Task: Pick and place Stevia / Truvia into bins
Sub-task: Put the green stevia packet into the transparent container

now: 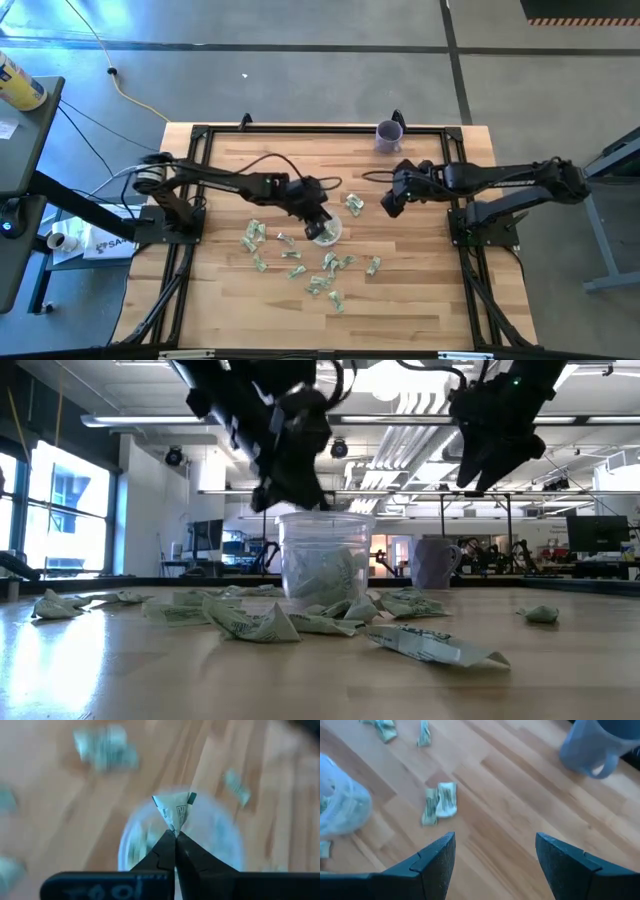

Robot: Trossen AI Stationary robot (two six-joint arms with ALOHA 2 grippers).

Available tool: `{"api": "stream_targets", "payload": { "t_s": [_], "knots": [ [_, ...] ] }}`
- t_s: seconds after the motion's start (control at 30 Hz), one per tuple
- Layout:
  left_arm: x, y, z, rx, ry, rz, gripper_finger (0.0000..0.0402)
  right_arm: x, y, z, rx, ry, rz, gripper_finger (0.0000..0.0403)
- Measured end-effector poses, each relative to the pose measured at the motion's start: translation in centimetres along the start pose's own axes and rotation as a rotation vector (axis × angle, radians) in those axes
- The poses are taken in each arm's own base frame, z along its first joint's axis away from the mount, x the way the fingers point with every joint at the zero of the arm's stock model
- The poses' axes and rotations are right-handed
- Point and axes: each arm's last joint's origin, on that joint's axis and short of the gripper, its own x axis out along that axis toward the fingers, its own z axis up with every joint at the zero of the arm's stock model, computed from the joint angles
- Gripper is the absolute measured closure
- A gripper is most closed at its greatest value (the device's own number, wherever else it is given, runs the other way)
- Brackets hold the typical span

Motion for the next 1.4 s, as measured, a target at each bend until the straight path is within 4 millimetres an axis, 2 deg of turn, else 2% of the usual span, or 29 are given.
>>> {"api": "stream_targets", "payload": {
  "t_s": [0.1,0.27,0.53,0.7,0.83,0.97,1.1,1.23,1.4],
  "knots": [
    [1.0,0.0,-0.3,-0.012,0.019,-0.011,0.0352,0.0,0.3,-0.2,0.001,0.005,0.003,0.0139],
    [0.6,0.4,-0.6,-0.021,0.043,0.061,0.031,0.3,0.5,-0.2,0.008,0.01,0.006,0.0139],
    [-3.6,0.3,-1.3,0.011,0.129,0.138,0.0199,1.2,0.0,0.8,-0.015,-0.018,-0.032,0.0139],
    [-7.4,0.6,-0.7,0.022,0.059,0.15,0.0162,2.3,-0.4,2.2,-0.058,-0.03,0.017,0.0139],
    [-10.1,1.2,0.0,0.046,-0.041,0.212,0.0162,4.6,-0.2,3.4,-0.136,0.0,0.104,0.0139],
    [-11.7,3.7,-0.2,0.013,0.001,0.38,0.0177,8.6,0.7,3.3,-0.236,0.12,0.163,0.0139],
    [-13.1,6.3,-0.5,-0.074,0.078,0.454,0.0195,11.8,1.3,2.4,-0.349,0.201,0.146,0.0139],
    [-13.5,7.6,-0.8,-0.121,0.127,0.493,0.0209,13.4,2.3,1.8,-0.47,0.219,0.179,0.0139],
    [-13.7,7.9,-0.8,-0.139,0.128,0.503,0.0221,14.4,2.8,2.0,-0.496,0.171,0.207,0.0139]
  ]
}}
